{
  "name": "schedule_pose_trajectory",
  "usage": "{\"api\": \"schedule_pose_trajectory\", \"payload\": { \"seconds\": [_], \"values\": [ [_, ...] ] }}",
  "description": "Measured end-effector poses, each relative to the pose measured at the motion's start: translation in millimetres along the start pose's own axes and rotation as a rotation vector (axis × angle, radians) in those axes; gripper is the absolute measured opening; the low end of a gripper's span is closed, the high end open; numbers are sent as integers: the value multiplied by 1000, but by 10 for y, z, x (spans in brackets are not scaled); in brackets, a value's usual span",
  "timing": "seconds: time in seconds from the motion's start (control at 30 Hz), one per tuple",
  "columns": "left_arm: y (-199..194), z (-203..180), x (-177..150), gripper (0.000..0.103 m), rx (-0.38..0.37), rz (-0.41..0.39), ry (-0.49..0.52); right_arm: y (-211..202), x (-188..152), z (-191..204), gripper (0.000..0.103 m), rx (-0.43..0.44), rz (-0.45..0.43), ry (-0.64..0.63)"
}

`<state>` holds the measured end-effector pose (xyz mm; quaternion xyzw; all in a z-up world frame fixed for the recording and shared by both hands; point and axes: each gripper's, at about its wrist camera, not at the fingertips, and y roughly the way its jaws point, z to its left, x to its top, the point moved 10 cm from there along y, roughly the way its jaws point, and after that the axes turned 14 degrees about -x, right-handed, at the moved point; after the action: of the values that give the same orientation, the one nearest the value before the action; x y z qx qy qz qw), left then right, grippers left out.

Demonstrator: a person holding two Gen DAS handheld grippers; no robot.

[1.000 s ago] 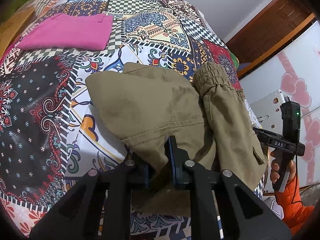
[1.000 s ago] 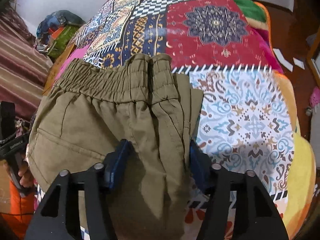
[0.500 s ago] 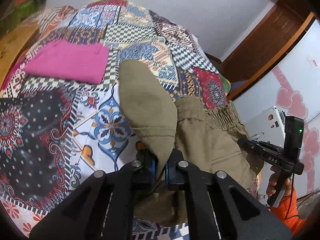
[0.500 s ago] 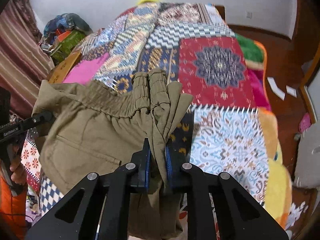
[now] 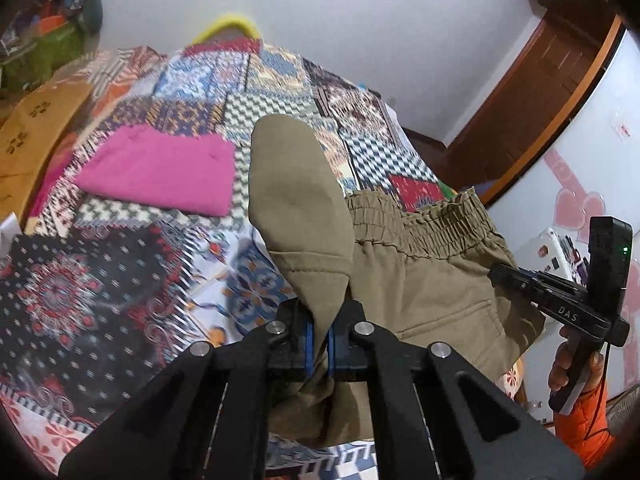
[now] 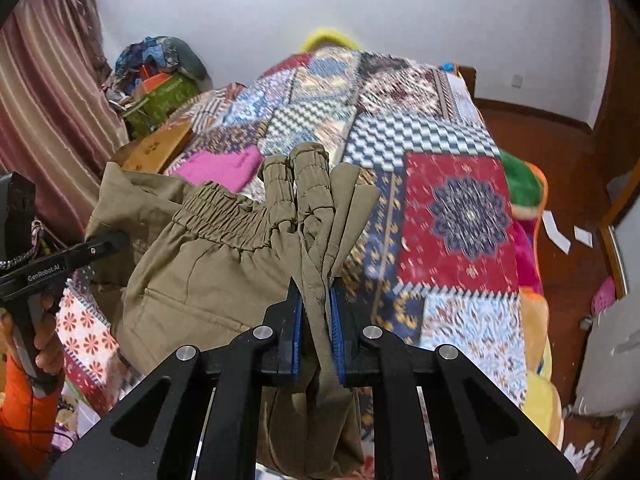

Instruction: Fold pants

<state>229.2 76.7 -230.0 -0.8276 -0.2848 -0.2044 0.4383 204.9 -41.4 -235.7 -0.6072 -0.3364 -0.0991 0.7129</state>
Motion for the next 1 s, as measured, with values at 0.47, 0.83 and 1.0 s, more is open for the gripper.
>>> {"api": "schedule_pose_trajectory", "payload": {
  "seconds": [0.47, 0.83, 1.0],
  "values": [
    [-526, 737, 650, 4, 83, -126, -42, 139, 673, 768, 11, 78, -79, -40],
    [-574, 1594, 1119, 4, 162, -154, -88, 616, 1154, 1382, 11, 107, -88, -71],
    [-492, 1975, 1357, 4, 202, -156, -104, 843, 1316, 1584, 11, 118, -80, -66]
  ]
}}
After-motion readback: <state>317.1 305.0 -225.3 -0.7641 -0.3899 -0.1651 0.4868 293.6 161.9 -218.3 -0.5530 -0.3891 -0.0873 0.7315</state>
